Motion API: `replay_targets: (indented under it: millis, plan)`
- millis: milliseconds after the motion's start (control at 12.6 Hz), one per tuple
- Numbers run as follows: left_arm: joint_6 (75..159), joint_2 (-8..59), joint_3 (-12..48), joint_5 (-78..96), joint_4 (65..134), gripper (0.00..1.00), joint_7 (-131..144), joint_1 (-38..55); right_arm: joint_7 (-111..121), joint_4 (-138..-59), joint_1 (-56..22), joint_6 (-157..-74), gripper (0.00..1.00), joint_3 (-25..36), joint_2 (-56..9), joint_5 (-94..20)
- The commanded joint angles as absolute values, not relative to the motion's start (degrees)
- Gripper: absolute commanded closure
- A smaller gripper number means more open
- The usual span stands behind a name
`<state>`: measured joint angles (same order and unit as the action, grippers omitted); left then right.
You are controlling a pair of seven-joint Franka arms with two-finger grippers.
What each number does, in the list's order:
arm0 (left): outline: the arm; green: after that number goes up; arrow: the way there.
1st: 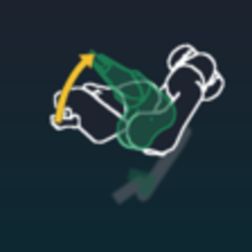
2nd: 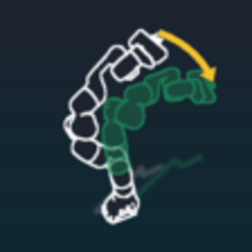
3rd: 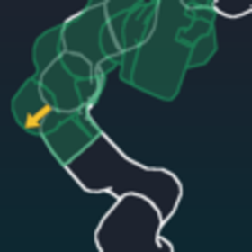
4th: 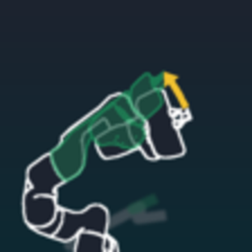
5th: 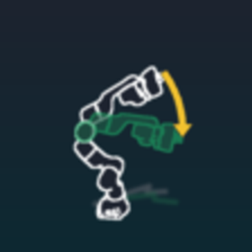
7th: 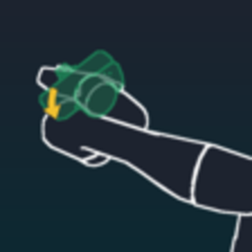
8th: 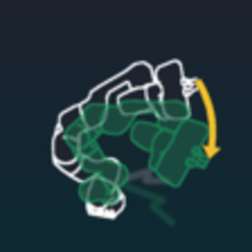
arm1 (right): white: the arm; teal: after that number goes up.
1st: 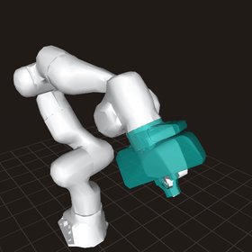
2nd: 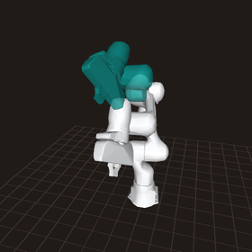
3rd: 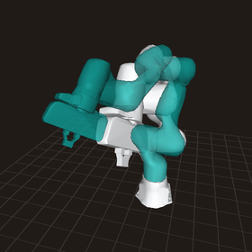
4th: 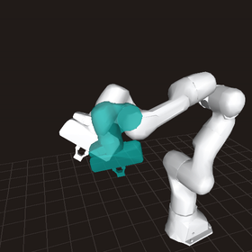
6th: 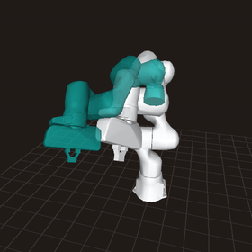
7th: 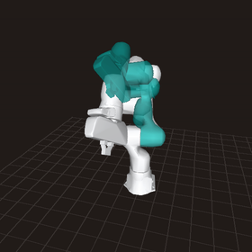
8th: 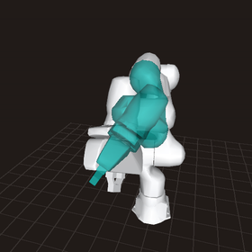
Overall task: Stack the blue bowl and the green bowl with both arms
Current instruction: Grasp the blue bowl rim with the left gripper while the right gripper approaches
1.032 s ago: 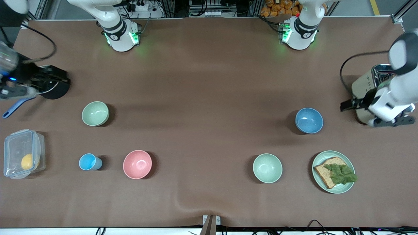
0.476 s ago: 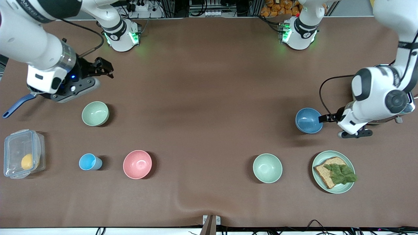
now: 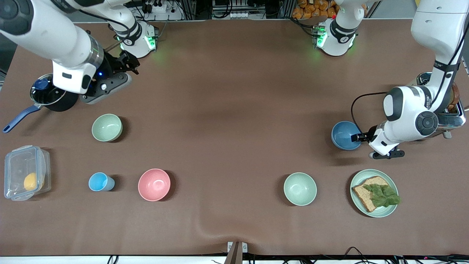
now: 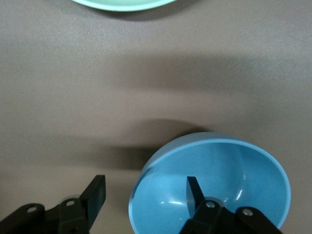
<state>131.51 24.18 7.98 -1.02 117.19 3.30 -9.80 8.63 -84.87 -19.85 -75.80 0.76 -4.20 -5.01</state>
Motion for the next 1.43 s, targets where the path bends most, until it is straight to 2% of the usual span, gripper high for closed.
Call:
replay_targets:
  millis: [0, 317, 397, 635, 714, 794, 873, 1190, 1349]
  plan:
    - [132.5, 24.2, 8.3, -0.8, 117.6, 0.36, 3.4, -10.0, 9.2, -84.1, -18.9, -74.9, 0.0, 2.0, -2.1, -2.6]
    - [132.5, 24.3, 8.3, -0.8, 117.6, 0.4, 3.5, -10.0, 9.7, -83.1, -11.5, -74.5, 0.0, 2.4, -1.8, -2.3]
    - [132.5, 24.3, 8.2, -0.8, 117.6, 0.43, 3.5, -10.0, 9.8, -83.2, -9.6, -73.2, 0.0, 2.3, -2.2, -2.0]
    - [132.5, 24.3, 8.3, -0.8, 117.6, 0.66, 4.0, -9.8, 9.6, -84.3, -7.5, -73.5, 0.0, 2.3, -5.8, -2.0]
    - [132.5, 24.4, 8.3, -0.8, 117.6, 0.78, 4.0, -9.7, 9.6, -85.0, -7.3, -74.3, 0.0, 2.3, -7.8, -1.9]
    - [132.4, 24.4, 8.3, -0.8, 117.6, 0.94, 4.0, -9.7, 9.6, -85.0, -6.4, -76.8, 0.0, 2.3, -10.4, -1.9]
    - [132.4, 24.5, 8.3, -0.8, 117.5, 1.0, 4.0, -9.5, 10.0, -85.1, -4.8, -79.1, 0.0, 2.3, -13.6, -2.0]
    - [132.4, 24.8, 8.3, -0.8, 117.1, 1.0, 4.7, -9.2, 16.0, -85.9, -0.5, -91.4, 0.0, 2.2, -24.8, -2.4]
    - [132.1, 23.9, 8.5, -0.8, 116.5, 1.0, 4.1, -9.3, 19.3, -90.8, 1.7, -99.3, 0.0, 2.2, -27.2, -2.4]
